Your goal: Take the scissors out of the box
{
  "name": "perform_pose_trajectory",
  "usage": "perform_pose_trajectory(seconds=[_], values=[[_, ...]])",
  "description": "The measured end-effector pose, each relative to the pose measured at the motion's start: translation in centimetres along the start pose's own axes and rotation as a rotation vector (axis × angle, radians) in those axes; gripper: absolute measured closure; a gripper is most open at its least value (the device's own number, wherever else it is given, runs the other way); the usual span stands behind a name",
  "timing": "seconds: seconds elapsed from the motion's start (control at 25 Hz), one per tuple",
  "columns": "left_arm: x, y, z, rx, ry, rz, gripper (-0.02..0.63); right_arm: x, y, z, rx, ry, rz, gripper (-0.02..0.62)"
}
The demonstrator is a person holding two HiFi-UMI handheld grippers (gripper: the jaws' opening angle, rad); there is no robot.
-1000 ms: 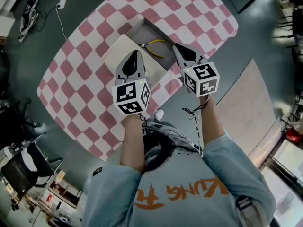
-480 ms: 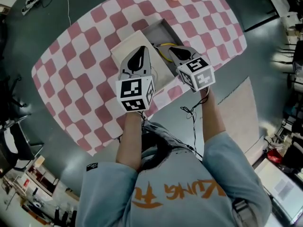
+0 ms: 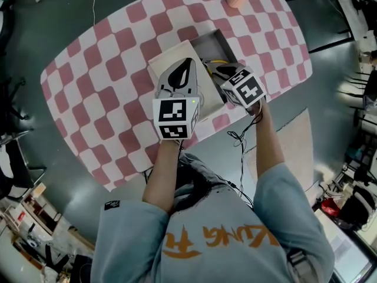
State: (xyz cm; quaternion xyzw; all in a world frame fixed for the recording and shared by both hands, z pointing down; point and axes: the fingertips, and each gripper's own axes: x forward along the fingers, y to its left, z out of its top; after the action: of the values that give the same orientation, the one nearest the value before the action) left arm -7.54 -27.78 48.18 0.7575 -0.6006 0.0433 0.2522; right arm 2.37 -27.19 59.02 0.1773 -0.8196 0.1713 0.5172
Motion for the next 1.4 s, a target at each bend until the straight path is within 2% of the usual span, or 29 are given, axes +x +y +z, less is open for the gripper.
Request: perform_pose_trajectory(seconds=[0.48,0.88,1.12,1.4], values=[[0.7,1.5,-0.4,-0.022,0.009,0.021,0.586,2.7,-0.1,-1.0,0.002,0.110,0.038,0.523],[0.9,1.9,-0.4,-0.030,0.007,0.033,0.586,3.2,-0.1,-0.9,0.059,0.163,0.098,0.525],[0.8,1.8,-0.3,-0.027,0.005,0.033,0.586,3.6,-0.1,-1.1,0.053,0.162,0.076,0.546],[0.1,1.2,-0.1,-0.017,-0.001,0.026,0.586,2.5,-0.2,-1.2,0.171,0.077,0.039,0.565]])
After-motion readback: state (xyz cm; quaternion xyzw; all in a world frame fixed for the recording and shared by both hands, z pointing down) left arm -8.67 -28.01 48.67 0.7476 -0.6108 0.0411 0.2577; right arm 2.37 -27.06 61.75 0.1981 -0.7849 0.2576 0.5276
